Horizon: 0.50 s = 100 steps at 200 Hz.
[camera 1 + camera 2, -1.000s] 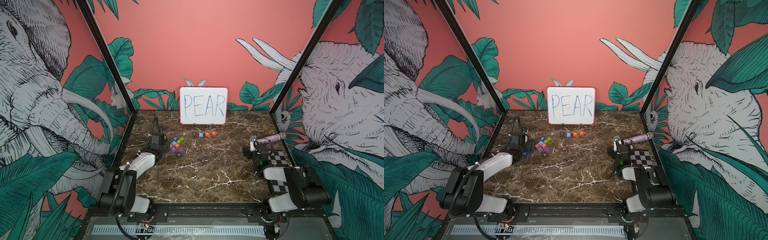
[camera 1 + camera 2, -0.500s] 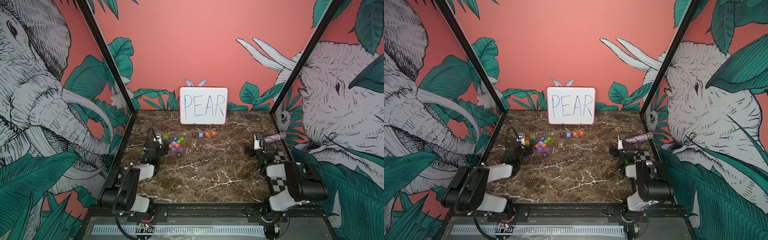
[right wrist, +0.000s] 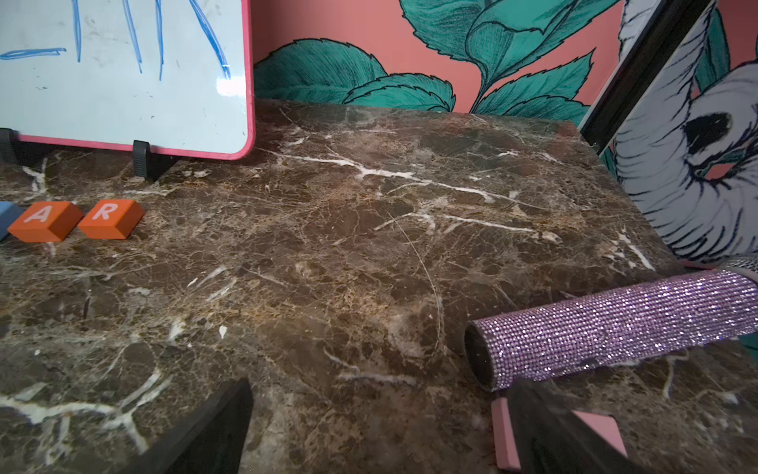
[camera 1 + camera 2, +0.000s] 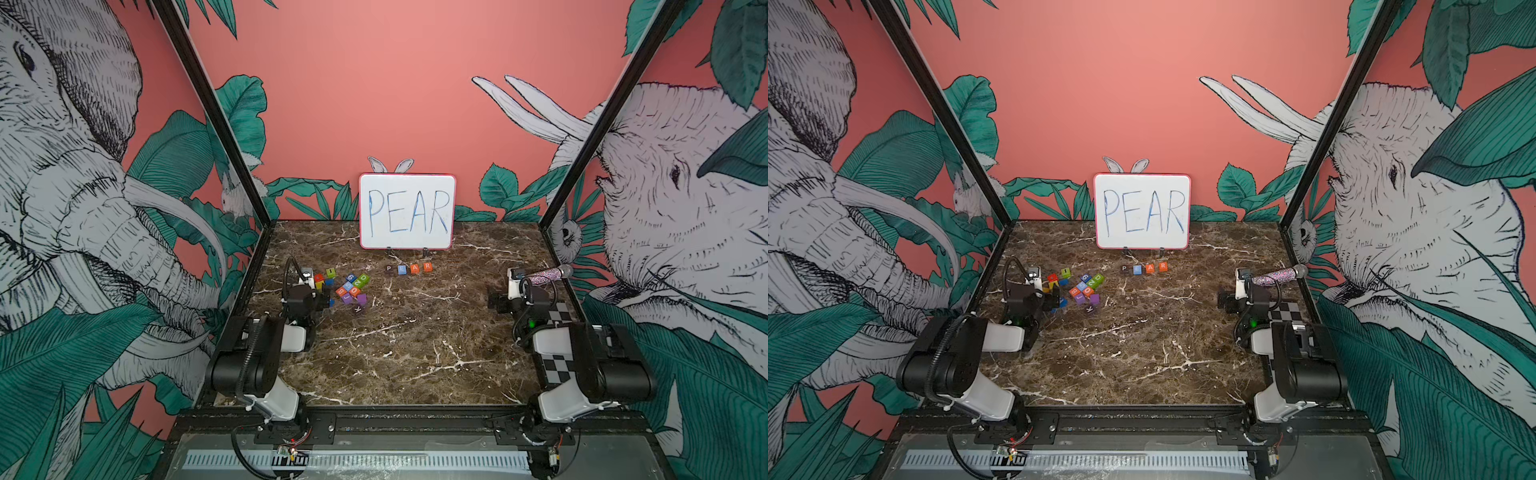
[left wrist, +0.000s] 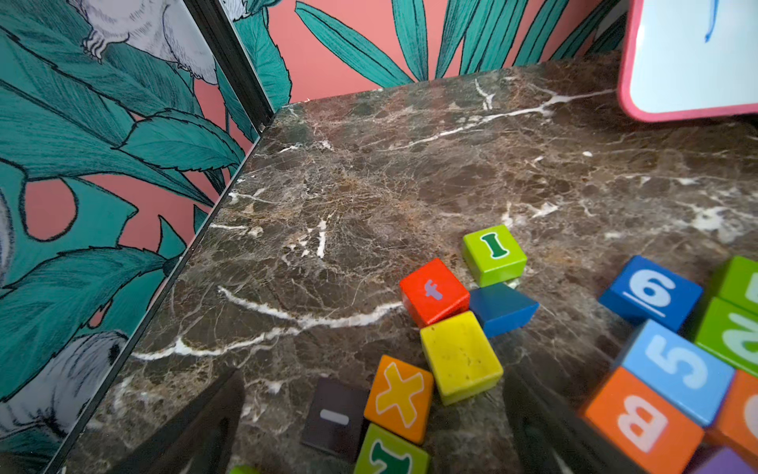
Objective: Spell the uppercase word “pear” with letter blocks
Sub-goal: Reset both arms
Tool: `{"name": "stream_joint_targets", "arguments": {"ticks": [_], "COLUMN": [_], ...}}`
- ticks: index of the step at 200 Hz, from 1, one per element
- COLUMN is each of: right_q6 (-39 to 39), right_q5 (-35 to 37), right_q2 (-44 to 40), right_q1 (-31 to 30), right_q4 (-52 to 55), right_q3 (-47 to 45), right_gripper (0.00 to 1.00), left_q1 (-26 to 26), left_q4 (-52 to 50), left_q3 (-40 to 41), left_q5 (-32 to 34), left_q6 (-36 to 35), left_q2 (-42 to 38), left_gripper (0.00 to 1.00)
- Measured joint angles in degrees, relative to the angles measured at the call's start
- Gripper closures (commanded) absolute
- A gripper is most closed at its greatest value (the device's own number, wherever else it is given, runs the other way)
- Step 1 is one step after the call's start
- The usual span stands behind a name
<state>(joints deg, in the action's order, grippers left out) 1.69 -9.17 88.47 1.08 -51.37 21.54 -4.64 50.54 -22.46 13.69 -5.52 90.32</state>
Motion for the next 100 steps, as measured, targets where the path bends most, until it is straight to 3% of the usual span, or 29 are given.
{"name": "stream_joint_targets", "arguments": {"ticks": [100], "right_q6": [0.0], "right_q5": [-1.2], "right_q2": [0.4], "right_q1": [0.2], "right_q4": [1.1], "right_q3": [0.3], "right_gripper": [0.01], "left_q1": [0.2], "left_q4": [-0.1], "left_q3": [0.0], "left_q5": [-1.1], "left_q6": [0.4], "left_q2": [0.0], "left_gripper": [0.01]}}
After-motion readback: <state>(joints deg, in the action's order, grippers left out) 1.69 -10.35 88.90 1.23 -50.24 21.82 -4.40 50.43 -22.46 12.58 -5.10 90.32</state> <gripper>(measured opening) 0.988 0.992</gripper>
